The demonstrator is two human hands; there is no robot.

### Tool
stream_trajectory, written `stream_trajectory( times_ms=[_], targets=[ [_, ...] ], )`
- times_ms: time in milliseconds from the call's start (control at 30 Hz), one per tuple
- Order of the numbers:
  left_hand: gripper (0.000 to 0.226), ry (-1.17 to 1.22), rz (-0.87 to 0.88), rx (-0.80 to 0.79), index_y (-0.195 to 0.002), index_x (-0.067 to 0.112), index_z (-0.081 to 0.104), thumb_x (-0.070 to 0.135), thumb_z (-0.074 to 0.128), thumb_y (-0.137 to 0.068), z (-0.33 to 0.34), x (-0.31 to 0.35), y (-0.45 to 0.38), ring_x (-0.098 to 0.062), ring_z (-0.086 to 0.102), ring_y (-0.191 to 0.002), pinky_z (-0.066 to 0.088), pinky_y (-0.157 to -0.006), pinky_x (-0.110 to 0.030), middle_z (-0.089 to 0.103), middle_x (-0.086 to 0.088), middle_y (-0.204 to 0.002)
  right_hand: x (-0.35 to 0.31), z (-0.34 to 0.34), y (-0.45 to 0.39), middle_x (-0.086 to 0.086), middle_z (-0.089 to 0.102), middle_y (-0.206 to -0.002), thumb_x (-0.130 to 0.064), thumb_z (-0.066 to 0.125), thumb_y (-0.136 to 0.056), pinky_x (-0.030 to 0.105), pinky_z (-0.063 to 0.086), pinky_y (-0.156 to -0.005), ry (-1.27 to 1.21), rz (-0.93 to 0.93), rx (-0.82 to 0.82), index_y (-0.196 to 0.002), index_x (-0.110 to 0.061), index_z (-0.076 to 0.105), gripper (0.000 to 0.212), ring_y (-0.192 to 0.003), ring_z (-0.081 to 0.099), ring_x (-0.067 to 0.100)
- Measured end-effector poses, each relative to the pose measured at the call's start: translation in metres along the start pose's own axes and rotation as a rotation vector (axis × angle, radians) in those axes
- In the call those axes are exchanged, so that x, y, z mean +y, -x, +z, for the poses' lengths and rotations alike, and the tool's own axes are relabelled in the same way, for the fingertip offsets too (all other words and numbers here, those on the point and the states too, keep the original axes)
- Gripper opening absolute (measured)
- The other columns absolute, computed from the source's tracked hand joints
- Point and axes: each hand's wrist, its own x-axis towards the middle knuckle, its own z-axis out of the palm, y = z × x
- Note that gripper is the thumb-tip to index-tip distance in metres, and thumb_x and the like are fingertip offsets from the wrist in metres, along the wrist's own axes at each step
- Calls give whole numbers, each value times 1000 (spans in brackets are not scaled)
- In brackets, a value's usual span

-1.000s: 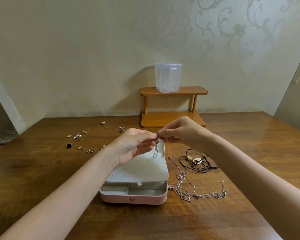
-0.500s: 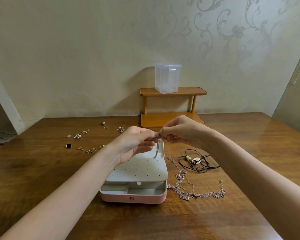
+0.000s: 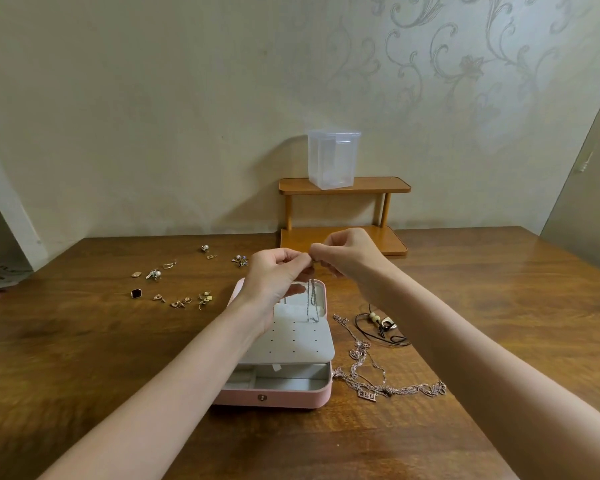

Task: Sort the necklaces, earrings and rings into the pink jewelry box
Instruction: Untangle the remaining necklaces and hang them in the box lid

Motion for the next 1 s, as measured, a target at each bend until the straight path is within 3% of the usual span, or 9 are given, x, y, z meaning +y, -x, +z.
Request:
stream_trajectory(
  times_ms=[167, 233, 300, 400, 467, 600, 767, 900, 1000],
  targets=[
    [13, -178, 425, 143, -74, 21, 62, 11, 67, -82, 2, -6, 4, -11, 62, -66, 52, -56, -19, 65, 2, -70, 1, 4, 3, 2, 47, -59, -13, 58, -84, 17, 38, -50, -302, 55, -17, -70, -7, 53, 16, -54, 43, 9],
    [10, -125, 370, 147, -75, 18, 64, 12, 65, -83, 5, -6, 4, -12, 61, -67, 51, -55, -18, 65, -1, -72, 3, 8, 4, 2, 46, -57, -13, 55, -87, 18, 40, -51, -460, 121, -42, -70, -6, 53, 18, -51, 42, 9],
    [8, -44, 179, 96, -80, 14, 65, 15, 60, -87, 6, -6, 2, -13, 60, -71, 50, -57, -19, 65, -4, -77, 9, 10, 2, 3, 44, -57, -17, 54, -88, 23, 40, -56, -515, 166, -99, -70, -6, 53, 20, -52, 41, 12],
    [12, 143, -117, -2, -89, 9, 66, 18, 56, -90, 2, -4, -1, -13, 57, -72, 46, -58, -21, 63, -5, -79, 16, 4, 0, 4, 47, -61, -13, 56, -84, 23, 38, -55, -435, 180, -218, -70, -6, 56, 16, -54, 41, 12],
    [13, 158, -173, -46, -94, 7, 66, 16, 59, -89, -5, -3, -3, -8, 55, -66, 46, -51, -18, 63, -2, -76, 18, -4, -2, 6, 52, -66, -9, 60, -84, 24, 41, -60, -396, 166, -284, -74, -3, 63, 12, -60, 46, 12],
    [14, 171, -174, -161, -98, 2, 66, 10, 60, -88, -15, 2, -3, -2, 60, -55, 48, -45, -14, 65, -1, -66, 19, -20, -3, 10, 60, -79, -9, 64, -83, 23, 48, -63, -393, 163, -373, -89, 1, 69, 12, -71, 52, 16],
    [12, -79, -38, -227, -94, 2, 66, 9, 59, -89, -20, 6, -4, -2, 63, -59, 49, -50, -16, 67, -5, -77, 15, -25, -8, 10, 58, -74, -9, 67, -81, 24, 48, -63, -256, 179, -418, -80, -1, 72, 10, -70, 49, 18],
    [6, -297, 69, -275, -89, 1, 65, 4, 60, -87, -22, 8, -4, -5, 61, -57, 50, -48, -18, 65, -7, -73, 8, -28, -10, 6, 51, -66, -5, 62, -83, 22, 44, -56, -272, 171, -429, -69, -3, 65, 15, -59, 46, 12],
    [6, -296, 91, -256, -84, 3, 65, 3, 60, -86, -22, 9, -5, -8, 60, -60, 50, -49, -18, 64, -8, -73, 2, -32, -11, 5, 54, -66, -5, 62, -83, 20, 45, -55, -252, 129, -366, -74, -3, 65, 10, -60, 49, 11]
  ],
)
